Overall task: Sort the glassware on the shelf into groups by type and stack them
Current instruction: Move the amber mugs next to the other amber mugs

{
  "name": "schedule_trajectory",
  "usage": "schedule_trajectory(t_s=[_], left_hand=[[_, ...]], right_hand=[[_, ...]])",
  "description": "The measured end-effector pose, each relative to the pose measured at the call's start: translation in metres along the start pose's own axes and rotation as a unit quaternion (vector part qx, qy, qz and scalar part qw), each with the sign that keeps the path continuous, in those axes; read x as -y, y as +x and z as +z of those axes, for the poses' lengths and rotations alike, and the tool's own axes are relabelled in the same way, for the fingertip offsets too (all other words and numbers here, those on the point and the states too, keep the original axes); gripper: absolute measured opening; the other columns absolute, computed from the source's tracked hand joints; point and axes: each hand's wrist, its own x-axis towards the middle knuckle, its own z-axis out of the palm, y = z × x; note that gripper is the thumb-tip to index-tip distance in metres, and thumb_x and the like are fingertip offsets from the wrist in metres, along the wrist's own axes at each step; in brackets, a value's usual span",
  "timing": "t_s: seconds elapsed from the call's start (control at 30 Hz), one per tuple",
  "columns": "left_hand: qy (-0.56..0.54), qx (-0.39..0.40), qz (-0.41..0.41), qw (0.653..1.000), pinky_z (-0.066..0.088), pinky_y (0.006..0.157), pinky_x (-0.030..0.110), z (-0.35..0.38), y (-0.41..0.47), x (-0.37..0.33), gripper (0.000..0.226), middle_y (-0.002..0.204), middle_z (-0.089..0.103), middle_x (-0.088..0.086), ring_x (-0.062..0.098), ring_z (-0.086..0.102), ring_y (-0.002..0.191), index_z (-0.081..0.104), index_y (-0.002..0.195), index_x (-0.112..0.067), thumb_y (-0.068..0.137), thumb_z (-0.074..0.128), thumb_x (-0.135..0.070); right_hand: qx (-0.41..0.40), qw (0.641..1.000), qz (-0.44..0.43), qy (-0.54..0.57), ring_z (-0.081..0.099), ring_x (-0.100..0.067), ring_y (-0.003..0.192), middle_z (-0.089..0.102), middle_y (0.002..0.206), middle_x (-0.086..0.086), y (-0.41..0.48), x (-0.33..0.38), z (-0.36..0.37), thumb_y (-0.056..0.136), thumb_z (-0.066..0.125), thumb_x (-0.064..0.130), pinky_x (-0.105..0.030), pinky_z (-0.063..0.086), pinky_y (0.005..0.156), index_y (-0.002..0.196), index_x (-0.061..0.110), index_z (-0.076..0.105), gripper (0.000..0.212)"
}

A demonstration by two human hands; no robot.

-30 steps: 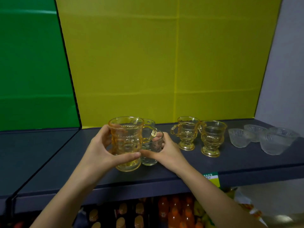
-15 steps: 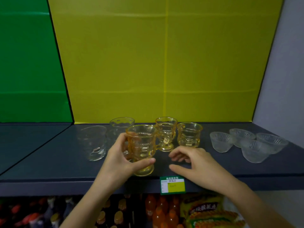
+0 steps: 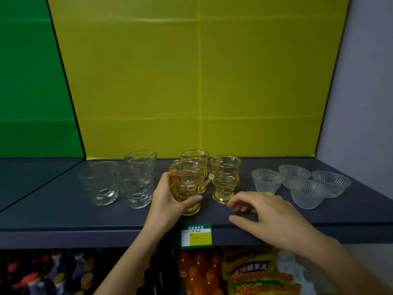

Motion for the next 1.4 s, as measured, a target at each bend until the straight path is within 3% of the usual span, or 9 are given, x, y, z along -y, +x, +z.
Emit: schedule_trajectory(t_s=[0.27, 0.43, 0.57, 0.7, 0.8, 1.13, 1.3, 1.4], left_hand=[[0.026, 0.000, -0.011, 1.000, 0.051, 0.090, 0.040, 0.003, 0.004, 0.001, 0.066, 0.109, 0.064, -0.001, 0.014, 0.063, 0.099, 0.048, 0.110, -0.018, 0.057, 0.086, -0.025], [0.073, 0.019, -0.036, 0.997, 0.050, 0.091, 0.038, -0.005, 0.000, -0.008, 0.069, 0.112, 0.062, 0.001, 0.016, 0.062, 0.101, 0.048, 0.114, -0.015, 0.057, 0.085, -0.024], [0.146, -0.018, -0.007, 0.989, 0.049, 0.087, 0.036, -0.028, -0.025, -0.017, 0.068, 0.117, 0.056, -0.002, 0.014, 0.057, 0.101, 0.047, 0.121, -0.012, 0.065, 0.080, -0.030], [0.320, -0.071, 0.075, 0.942, 0.052, 0.072, 0.038, -0.073, -0.062, -0.027, 0.029, 0.102, 0.063, -0.008, 0.017, 0.061, 0.089, 0.056, 0.104, -0.023, 0.080, 0.058, -0.038], [0.434, -0.091, 0.081, 0.893, 0.049, 0.059, 0.033, -0.116, -0.080, -0.028, 0.021, 0.089, 0.066, -0.006, 0.021, 0.065, 0.083, 0.060, 0.092, -0.022, 0.078, 0.052, -0.034], [0.566, -0.141, -0.017, 0.812, 0.051, 0.049, 0.030, -0.294, -0.143, 0.008, 0.037, 0.082, 0.069, -0.002, 0.023, 0.067, 0.075, 0.063, 0.086, -0.018, 0.078, 0.037, -0.042], [0.606, -0.142, -0.051, 0.781, 0.051, 0.048, 0.028, -0.386, -0.164, 0.034, 0.029, 0.082, 0.070, -0.003, 0.020, 0.068, 0.075, 0.065, 0.087, -0.019, 0.076, 0.046, -0.037], [0.608, -0.127, -0.051, 0.782, 0.050, 0.053, 0.029, -0.436, -0.175, 0.055, 0.026, 0.087, 0.070, -0.002, 0.020, 0.067, 0.079, 0.065, 0.094, -0.018, 0.077, 0.054, -0.033]], right_hand=[[0.000, 1.000, -0.026, 0.001, 0.056, 0.004, 0.097, 0.063, 0.103, 0.022, 0.003, 0.004, -0.006, 0.084, 0.055, 0.048, -0.021, 0.047, 0.083, 0.108, 0.038, 0.059, 0.026], [-0.004, 0.998, -0.054, -0.011, 0.057, -0.003, 0.105, 0.064, 0.112, 0.020, 0.007, 0.015, -0.004, 0.084, 0.054, 0.049, -0.032, 0.048, 0.089, 0.111, 0.038, 0.058, 0.029], [0.005, 0.995, -0.099, -0.026, 0.055, -0.007, 0.111, 0.060, 0.116, 0.020, 0.011, 0.030, 0.002, 0.086, 0.050, 0.049, -0.036, 0.047, 0.089, 0.112, 0.038, 0.055, 0.028], [0.003, 0.986, -0.167, -0.019, 0.055, -0.008, 0.112, 0.061, 0.118, 0.018, 0.024, 0.063, 0.013, 0.087, 0.051, 0.047, -0.034, 0.047, 0.089, 0.115, 0.035, 0.055, 0.031], [0.011, 0.974, -0.226, 0.002, 0.056, -0.012, 0.111, 0.060, 0.117, 0.015, 0.037, 0.104, 0.028, 0.088, 0.050, 0.045, -0.035, 0.047, 0.088, 0.115, 0.034, 0.054, 0.030], [0.036, 0.931, -0.359, 0.050, 0.055, -0.015, 0.110, 0.057, 0.118, 0.014, 0.081, 0.270, 0.104, 0.088, 0.050, 0.045, -0.037, 0.048, 0.086, 0.117, 0.034, 0.052, 0.032], [0.036, 0.921, -0.383, 0.061, 0.053, -0.012, 0.114, 0.055, 0.123, 0.015, 0.107, 0.368, 0.146, 0.090, 0.047, 0.046, -0.033, 0.047, 0.086, 0.121, 0.033, 0.050, 0.034], [0.029, 0.920, -0.385, 0.062, 0.053, -0.012, 0.113, 0.056, 0.122, 0.014, 0.122, 0.426, 0.170, 0.090, 0.047, 0.046, -0.032, 0.045, 0.086, 0.122, 0.033, 0.050, 0.035]])
